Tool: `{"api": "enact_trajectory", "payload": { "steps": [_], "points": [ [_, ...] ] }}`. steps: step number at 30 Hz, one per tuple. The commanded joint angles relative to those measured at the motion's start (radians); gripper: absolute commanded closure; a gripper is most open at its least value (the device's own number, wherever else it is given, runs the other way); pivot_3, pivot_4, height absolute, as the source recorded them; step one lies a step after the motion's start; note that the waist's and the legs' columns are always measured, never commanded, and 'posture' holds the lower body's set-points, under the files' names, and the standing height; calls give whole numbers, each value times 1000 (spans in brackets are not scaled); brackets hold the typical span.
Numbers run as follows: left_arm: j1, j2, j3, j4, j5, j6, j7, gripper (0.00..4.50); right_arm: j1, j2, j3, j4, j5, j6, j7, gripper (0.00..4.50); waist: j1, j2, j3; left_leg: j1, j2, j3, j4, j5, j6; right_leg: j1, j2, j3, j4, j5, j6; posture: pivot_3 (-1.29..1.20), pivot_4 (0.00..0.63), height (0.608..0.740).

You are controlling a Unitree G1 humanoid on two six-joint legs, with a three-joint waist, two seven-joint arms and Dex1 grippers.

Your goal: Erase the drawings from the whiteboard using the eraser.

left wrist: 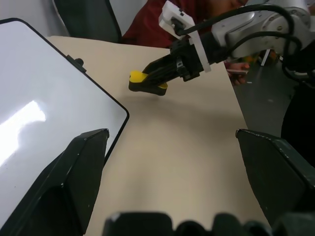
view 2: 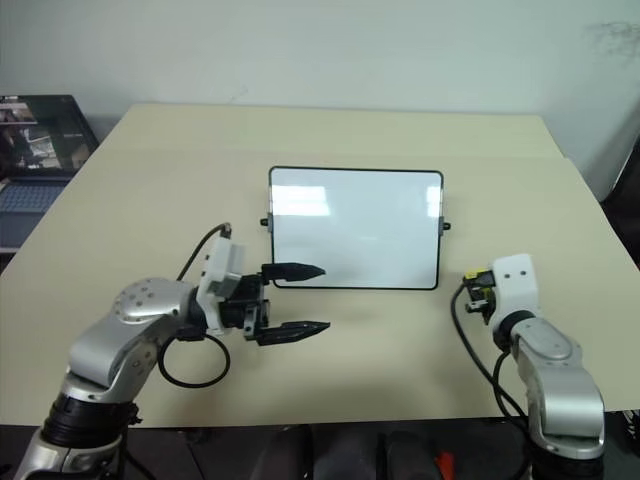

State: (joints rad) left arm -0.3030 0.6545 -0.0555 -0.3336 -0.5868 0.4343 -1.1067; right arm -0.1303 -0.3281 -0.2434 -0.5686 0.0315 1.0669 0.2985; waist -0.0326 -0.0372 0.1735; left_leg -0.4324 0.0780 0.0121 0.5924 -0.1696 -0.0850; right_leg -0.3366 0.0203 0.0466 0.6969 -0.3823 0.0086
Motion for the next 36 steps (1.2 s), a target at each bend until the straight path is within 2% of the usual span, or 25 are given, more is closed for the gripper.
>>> {"api": "enact_trajectory", "payload": {
  "steps": [1,6,11,21,25,29,33,36],
  "points": [
    [-2,-2,7,-15,-4,-12,-4,0,-28,-4,-44,38,25,-30,-17,3515,0,0,0,0,0,0,0,0,0,0,1,0,0,0,0,0,150,740],
    [19,-1,9,-30,-2,-16,7,0,-59,-1,-69,121,45,-42,-47,3515,0,0,0,0,0,1,0,0,0,0,2,1,0,0,0,0,150,740],
    [34,0,18,-49,-6,-11,23,0,-85,45,-147,156,103,-1,-76,3515,1,0,0,0,0,0,0,0,0,0,2,1,0,0,-1,0,150,740],
    [45,-17,30,-55,-24,0,72,0,-93,42,-147,135,122,-31,-127,231,1,0,0,0,0,0,0,0,0,0,2,1,0,0,-1,0,150,740],
    [69,-44,74,-57,-26,4,153,0,-106,72,-115,-20,150,-67,-137,231,-1,1,0,0,1,1,0,0,0,0,2,1,0,0,-1,0,150,740],
    [122,-97,147,-74,1,-12,290,0,3,73,5,-121,115,-252,-106,231,1,1,0,0,2,-1,0,0,0,0,2,0,0,0,0,0,150,740],
    [244,-183,227,-143,60,-71,464,0,189,109,156,-84,71,-543,-72,231,2,0,-1,0,1,0,0,0,0,1,0,1,-3,0,0,0,150,740],
    [333,-262,259,-172,139,-157,576,0,276,153,185,-22,120,-698,-23,231,2,0,-1,0,1,0,1,0,0,1,-3,1,-2,0,0,0,150,740]
  ]
}}
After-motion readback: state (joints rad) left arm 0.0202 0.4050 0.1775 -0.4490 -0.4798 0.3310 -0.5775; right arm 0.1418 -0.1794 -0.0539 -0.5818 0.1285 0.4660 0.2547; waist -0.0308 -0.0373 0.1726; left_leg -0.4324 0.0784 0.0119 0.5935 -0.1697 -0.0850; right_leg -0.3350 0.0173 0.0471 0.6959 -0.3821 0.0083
